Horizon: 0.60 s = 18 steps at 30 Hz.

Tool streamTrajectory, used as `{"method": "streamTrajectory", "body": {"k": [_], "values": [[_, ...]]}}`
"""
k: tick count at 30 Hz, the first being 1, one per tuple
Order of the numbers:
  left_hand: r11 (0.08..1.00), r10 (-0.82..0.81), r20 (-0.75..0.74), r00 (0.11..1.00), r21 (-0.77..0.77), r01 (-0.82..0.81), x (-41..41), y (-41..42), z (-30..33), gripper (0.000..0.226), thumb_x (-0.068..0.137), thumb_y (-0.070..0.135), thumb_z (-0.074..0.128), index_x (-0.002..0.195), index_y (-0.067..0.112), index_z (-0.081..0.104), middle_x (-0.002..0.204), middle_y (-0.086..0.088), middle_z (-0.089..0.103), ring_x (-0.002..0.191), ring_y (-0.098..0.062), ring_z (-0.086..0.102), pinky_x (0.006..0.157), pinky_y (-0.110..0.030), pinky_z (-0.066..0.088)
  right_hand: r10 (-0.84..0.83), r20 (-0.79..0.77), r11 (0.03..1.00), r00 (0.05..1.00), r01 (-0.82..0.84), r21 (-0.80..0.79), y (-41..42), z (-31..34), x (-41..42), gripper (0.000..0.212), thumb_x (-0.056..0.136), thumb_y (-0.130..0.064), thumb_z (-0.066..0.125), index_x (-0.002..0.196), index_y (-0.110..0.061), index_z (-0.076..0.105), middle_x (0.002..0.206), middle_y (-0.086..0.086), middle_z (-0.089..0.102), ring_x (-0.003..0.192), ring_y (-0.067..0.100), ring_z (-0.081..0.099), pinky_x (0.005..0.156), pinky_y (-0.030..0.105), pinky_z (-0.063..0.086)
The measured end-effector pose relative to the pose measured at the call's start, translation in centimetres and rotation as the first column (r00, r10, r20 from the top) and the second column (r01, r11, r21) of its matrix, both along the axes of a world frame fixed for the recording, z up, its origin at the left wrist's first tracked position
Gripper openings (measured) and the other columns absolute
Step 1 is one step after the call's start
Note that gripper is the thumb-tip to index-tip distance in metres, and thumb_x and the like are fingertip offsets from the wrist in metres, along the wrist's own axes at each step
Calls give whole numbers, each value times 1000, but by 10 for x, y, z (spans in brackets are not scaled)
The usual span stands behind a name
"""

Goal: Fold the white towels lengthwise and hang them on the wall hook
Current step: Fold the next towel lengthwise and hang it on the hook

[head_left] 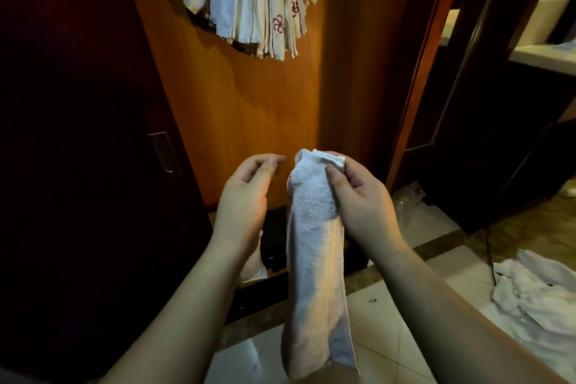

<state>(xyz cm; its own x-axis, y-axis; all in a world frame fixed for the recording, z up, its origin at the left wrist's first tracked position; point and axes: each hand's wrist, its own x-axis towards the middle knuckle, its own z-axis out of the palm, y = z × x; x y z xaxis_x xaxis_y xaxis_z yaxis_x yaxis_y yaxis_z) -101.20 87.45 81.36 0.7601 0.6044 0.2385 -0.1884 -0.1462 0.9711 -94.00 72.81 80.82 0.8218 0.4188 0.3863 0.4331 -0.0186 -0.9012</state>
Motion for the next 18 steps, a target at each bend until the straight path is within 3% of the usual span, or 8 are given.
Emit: {"method": "streamTrajectory", "body": {"k": [1, 3, 5, 7, 9, 11, 14, 18], "values": [[999, 24, -16, 1000, 47, -23, 7, 8, -3, 14, 99, 23, 58, 108, 18, 68, 106, 10, 70, 104, 1, 62, 92, -27, 47, 2, 2, 1000, 1000, -2, -6, -3, 2, 3, 24, 102, -28, 52, 122, -32, 64, 106, -24, 68, 102, -10, 61, 78, 4, 45], [998, -13, -118, 993, 53, 19, 23, 22, -17, 32, 93, 30, 68, 122, 21, 59, 124, 3, 62, 120, -9, 56, 92, -21, 44, 9, 0, 1000, 1000, -9, -6, -8, 5, 8, 23, 102, -34, 50, 119, -34, 65, 104, -21, 70, 100, -6, 63, 78, 9, 48], [988, -96, -250, 963, -138, 63, 33, 30, -31, 68, 80, 52, 76, 134, 20, 50, 134, -6, 58, 125, -22, 55, 101, -33, 45, 6, 10, 1000, 1000, -6, 5, -13, 9, 13, 21, 102, -35, 48, 113, -36, 66, 104, -22, 70, 97, -3, 65, 76, 11, 49], [896, -271, -243, 931, -417, 152, 35, 35, -47, 89, 63, 62, 85, 135, 20, 53, 125, -16, 61, 120, -35, 58, 107, -49, 43, -3, 14, 1000, 1000, 2, 30, -18, 13, 17, 21, 103, -33, 47, 105, -37, 67, 99, -19, 71, 92, 0, 66, 75, 15, 50], [796, -416, -114, 902, -526, 300, 35, 40, -62, 79, 53, 58, 93, 117, 18, 69, 105, -15, 67, 100, -32, 64, 94, -38, 51, -15, 9, 999, 1000, 15, 50, -25, 15, 22, 23, 104, -31, 47, 97, -38, 69, 95, -15, 72, 89, 2, 67, 76, 19, 52], [769, -475, -28, 880, -499, 399, 32, 41, -62, 55, 54, 43, 95, 99, 17, 77, 91, -9, 71, 82, -21, 65, 77, -31, 55, -29, 6, 998, 1000, 28, 61, -32, 16, 28, 24, 103, -35, 48, 94, -41, 70, 94, -13, 72, 89, 5, 67, 80, 24, 53], [791, -518, -44, 854, -404, 460, 32, 43, -52, 29, 57, 20, 88, 83, 19, 76, 79, -8, 68, 71, -18, 58, 69, -31, 45, -67, 24, 996, 997, 65, 58, -45, 15, 39, 24, 102, -37, 49, 94, -47, 69, 93, -14, 72, 90, 4, 66, 80, 26, 50], [849, -529, -196, 826, -125, 514, 28, 39, -30, 22, 67, 12, 86, 76, 17, 66, 75, -4, 67, 69, -16, 62, 64, -24, 48, -87, 35, 995, 996, 86, 50, -59, 10, 48, 27, 103, -32, 47, 94, -46, 69, 92, -14, 70, 89, 4, 65, 79, 25, 49]]}}
